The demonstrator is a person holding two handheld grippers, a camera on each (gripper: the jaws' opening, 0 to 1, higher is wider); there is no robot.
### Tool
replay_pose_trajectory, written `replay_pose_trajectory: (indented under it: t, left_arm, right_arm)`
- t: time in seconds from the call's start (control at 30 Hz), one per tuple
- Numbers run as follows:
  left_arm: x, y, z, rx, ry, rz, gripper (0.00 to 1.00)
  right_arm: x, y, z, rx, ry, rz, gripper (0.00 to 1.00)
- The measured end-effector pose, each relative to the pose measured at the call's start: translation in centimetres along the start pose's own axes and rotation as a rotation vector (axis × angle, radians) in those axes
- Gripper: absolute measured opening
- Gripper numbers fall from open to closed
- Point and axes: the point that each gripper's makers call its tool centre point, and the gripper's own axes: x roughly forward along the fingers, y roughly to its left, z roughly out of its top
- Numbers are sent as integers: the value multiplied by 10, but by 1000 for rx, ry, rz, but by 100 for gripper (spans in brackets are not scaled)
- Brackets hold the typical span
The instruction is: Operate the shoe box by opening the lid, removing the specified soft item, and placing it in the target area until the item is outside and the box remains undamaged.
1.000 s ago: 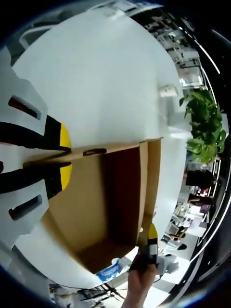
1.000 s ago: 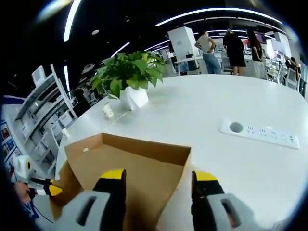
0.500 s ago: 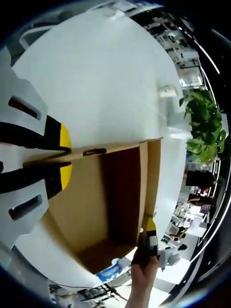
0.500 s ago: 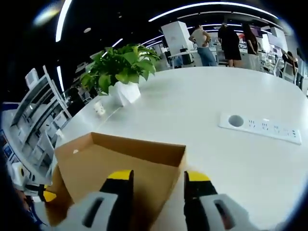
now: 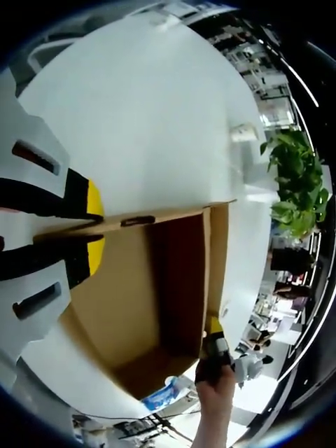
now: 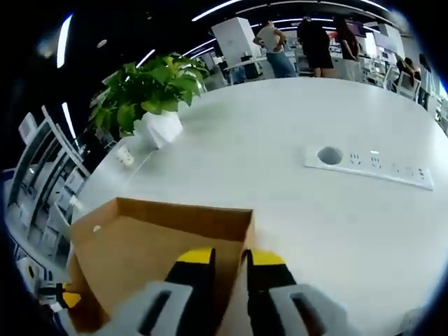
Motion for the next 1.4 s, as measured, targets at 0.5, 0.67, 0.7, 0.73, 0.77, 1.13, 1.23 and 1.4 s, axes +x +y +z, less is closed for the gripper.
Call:
replay_pose_trajectory:
  t: [0.5, 0.67, 0.7, 0.73, 0.77, 1.13, 1.23, 1.4]
  left_arm:
    - [0, 0, 0, 23, 5, 10, 6]
    - [1, 1, 0, -10, -4, 2, 6]
    - [1, 1, 0, -10, -4, 2, 6]
    - [1, 1, 0, -10, -4, 2, 6]
    - [1, 1, 0, -7, -3, 5, 6]
    - [3, 4, 1, -7, -1, 23, 4]
    - [3, 3, 2, -1, 1, 23, 4]
    - [3, 4, 1, -5, 3, 30, 4]
  right_arm:
    - [-18, -7, 14, 11, -22, -56, 1]
    - [-24, -8, 19, 8, -30, -55, 0]
    - [-27, -7, 19, 9, -31, -56, 0]
    - [-29, -6, 19, 8, -33, -55, 0]
    - [-31, -6, 19, 8, -34, -55, 0]
    - [-55, 1, 33, -18, -78, -48, 0]
    - [-63, 6, 36, -27, -93, -46, 0]
    - [-72, 10, 43, -38, -117, -40, 0]
